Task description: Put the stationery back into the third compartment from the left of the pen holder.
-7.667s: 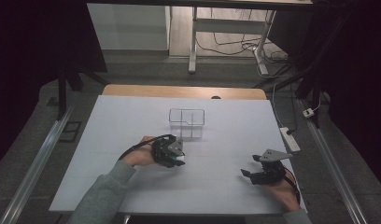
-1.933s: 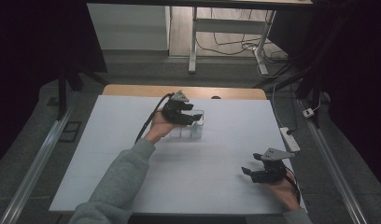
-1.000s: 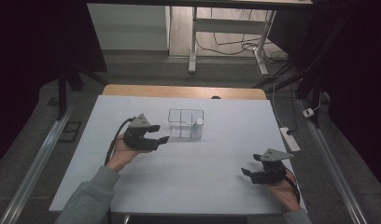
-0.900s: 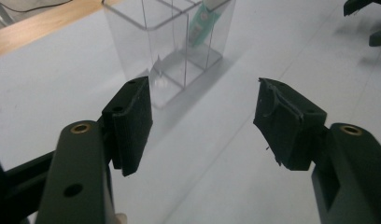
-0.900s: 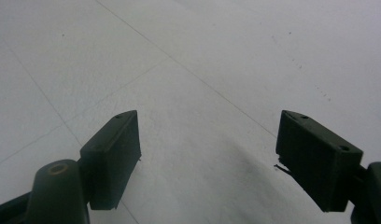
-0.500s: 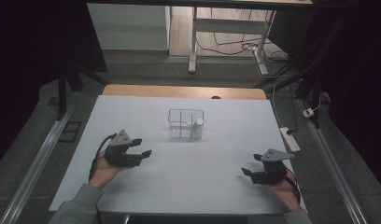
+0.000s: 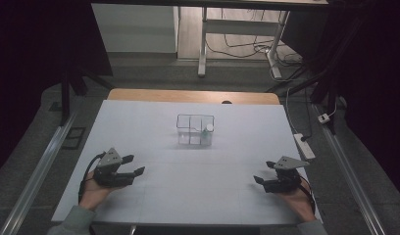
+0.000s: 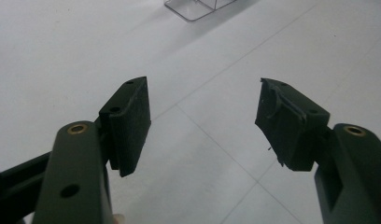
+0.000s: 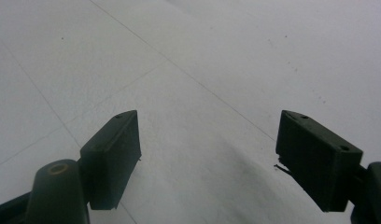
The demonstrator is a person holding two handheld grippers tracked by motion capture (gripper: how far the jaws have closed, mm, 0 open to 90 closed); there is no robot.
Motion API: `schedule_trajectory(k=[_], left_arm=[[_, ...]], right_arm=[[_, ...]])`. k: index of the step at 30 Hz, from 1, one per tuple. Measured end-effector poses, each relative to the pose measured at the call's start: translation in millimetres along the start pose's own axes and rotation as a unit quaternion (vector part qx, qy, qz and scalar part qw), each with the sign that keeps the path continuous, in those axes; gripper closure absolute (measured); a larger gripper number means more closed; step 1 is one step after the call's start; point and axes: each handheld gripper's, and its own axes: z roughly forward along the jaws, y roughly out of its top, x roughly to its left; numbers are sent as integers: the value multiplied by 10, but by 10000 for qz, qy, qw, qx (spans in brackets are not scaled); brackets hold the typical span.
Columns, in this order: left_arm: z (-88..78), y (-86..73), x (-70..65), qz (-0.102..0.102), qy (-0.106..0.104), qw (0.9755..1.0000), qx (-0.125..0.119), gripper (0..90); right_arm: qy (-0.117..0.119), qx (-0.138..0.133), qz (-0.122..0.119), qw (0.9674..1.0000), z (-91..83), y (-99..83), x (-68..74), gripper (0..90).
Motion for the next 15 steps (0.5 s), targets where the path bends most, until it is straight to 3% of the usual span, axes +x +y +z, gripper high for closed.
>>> schedule_trajectory(k=[15], left_arm=[[27,-42,0,74,3,9999,88,344]], right_arm=[[-21,-124,-2,9999,-31,11,7,216]])
